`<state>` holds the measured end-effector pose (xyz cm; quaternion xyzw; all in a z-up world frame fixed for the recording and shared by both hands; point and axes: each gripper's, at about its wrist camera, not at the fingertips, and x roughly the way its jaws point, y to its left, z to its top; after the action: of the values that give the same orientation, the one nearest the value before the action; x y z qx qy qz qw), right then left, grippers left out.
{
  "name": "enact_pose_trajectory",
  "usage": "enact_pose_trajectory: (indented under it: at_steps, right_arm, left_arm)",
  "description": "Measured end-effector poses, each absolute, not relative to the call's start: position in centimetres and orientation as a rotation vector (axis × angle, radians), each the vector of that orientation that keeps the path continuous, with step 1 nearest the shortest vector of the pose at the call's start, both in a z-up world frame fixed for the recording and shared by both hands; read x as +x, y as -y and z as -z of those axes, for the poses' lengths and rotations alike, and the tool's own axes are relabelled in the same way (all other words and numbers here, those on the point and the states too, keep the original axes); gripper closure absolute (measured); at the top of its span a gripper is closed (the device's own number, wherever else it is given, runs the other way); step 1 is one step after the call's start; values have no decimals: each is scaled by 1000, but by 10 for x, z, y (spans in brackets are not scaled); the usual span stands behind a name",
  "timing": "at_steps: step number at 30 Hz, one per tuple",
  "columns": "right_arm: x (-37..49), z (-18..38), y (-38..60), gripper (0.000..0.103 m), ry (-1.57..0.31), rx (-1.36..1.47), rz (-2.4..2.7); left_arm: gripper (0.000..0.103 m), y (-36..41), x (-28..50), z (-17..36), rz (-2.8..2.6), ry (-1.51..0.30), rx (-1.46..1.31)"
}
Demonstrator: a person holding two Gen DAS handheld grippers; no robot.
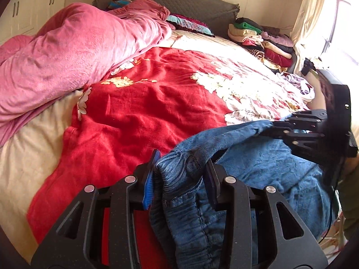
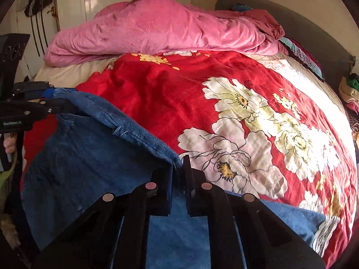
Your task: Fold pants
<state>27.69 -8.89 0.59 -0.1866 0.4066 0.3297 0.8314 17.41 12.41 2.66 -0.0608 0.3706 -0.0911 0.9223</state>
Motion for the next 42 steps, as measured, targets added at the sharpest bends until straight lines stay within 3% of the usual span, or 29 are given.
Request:
enact_pose_trajectory:
  at_steps: [12,22,27,31,33,42]
  right_arm:
    - [151,-36,131,96,-791,-224,-729]
    - [68,-30,124,95,-827,-271,-804]
    - [42,2,112,94,-905,-318,-829]
    - [37,28,105,92,-982,-317,-826]
    - [37,29,105,92,-980,-308,-832]
    - [36,39,103,88,-1012,-273,-862]
  left_arm:
    - [74,-108,97,-39,280,-715,-100]
    - [71,-111,39,-28,309,-756,-116]
    - [63,-108,30,-1,264,-839,-71]
    - [62,-117,27,11,264,-898,-133]
    - [56,-124,20,7,251,-896,-144]
    - [54,-118,-4,-43,223,-769,-148]
